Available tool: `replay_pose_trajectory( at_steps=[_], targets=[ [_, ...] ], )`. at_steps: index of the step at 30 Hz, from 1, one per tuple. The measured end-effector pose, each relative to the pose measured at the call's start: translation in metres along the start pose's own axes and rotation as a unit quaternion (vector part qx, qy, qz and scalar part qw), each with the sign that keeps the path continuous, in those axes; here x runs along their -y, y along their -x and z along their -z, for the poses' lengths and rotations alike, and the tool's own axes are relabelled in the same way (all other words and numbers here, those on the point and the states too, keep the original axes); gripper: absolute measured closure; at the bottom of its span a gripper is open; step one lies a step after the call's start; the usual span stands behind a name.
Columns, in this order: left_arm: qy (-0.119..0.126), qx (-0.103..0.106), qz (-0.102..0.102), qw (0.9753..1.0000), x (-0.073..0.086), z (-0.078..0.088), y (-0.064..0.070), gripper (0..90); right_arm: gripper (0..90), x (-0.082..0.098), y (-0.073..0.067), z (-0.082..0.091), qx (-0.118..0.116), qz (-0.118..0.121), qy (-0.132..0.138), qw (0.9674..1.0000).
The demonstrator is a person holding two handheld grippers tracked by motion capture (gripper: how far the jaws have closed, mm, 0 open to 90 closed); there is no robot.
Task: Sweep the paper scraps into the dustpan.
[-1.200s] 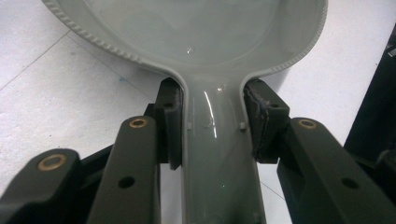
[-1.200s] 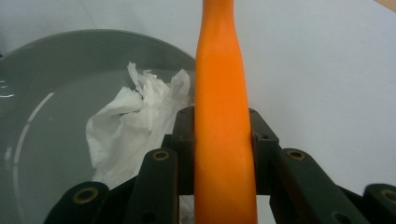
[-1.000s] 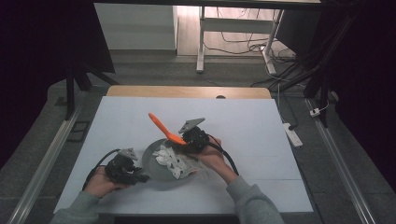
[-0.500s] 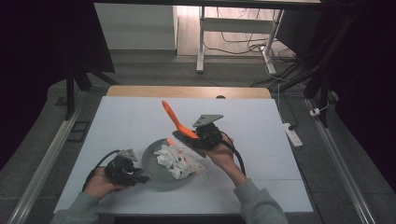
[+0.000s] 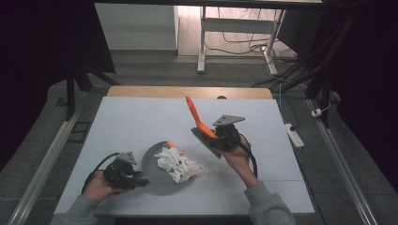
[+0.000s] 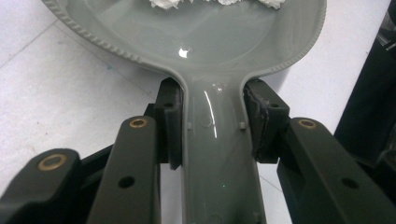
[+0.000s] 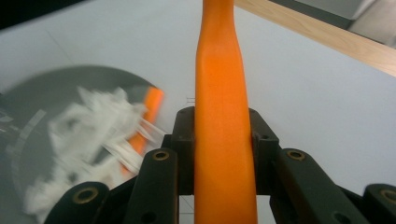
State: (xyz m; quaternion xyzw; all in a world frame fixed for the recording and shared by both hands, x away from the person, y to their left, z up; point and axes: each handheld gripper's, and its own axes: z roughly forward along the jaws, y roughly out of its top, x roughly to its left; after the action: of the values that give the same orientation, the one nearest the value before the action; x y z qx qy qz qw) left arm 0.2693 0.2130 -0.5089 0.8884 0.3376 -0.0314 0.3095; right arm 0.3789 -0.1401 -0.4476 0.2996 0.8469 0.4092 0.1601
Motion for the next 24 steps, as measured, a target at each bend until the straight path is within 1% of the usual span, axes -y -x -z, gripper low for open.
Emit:
replay_pose_trajectory(
  at_steps=[1, 4, 6, 10, 12, 15, 18, 24],
  targets=[
    [-0.001, 0.002, -0.002, 1.0, 0.001, 0.0, 0.0, 61.2, 70.3, 0.003, 0.002, 0.003, 0.008, -0.003, -0.005, 1.0],
    [-0.002, 0.007, 0.0, 1.0, 0.003, -0.001, 0.0, 61.2, 70.3, 0.016, 0.007, 0.012, 0.027, -0.022, -0.022, 0.9991],
    [-0.002, 0.005, -0.001, 1.0, 0.003, -0.001, 0.001, 61.2, 70.3, 0.026, 0.01, 0.017, 0.036, -0.035, -0.035, 0.9981],
    [-0.003, 0.007, -0.003, 1.0, 0.003, -0.001, 0.003, 61.2, 70.3, 0.042, 0.015, 0.02, 0.056, -0.045, -0.055, 0.9959],
    [-0.004, 0.008, -0.004, 1.0, 0.002, -0.001, 0.004, 61.2, 70.3, 0.047, 0.018, 0.021, 0.061, -0.056, -0.061, 0.9947],
    [-0.005, 0.009, -0.006, 0.9999, 0.002, -0.002, 0.006, 61.2, 70.3, 0.05, 0.021, 0.019, 0.063, -0.065, -0.067, 0.9936],
    [-0.005, 0.011, -0.008, 0.9999, 0.002, -0.003, 0.007, 61.2, 70.3, 0.051, 0.019, 0.015, 0.063, -0.072, -0.074, 0.9927],
    [-0.006, 0.011, -0.012, 0.9998, 0.001, -0.004, 0.009, 61.2, 70.3, 0.051, 0.013, 0.008, 0.057, -0.069, -0.083, 0.9925]
  ],
)
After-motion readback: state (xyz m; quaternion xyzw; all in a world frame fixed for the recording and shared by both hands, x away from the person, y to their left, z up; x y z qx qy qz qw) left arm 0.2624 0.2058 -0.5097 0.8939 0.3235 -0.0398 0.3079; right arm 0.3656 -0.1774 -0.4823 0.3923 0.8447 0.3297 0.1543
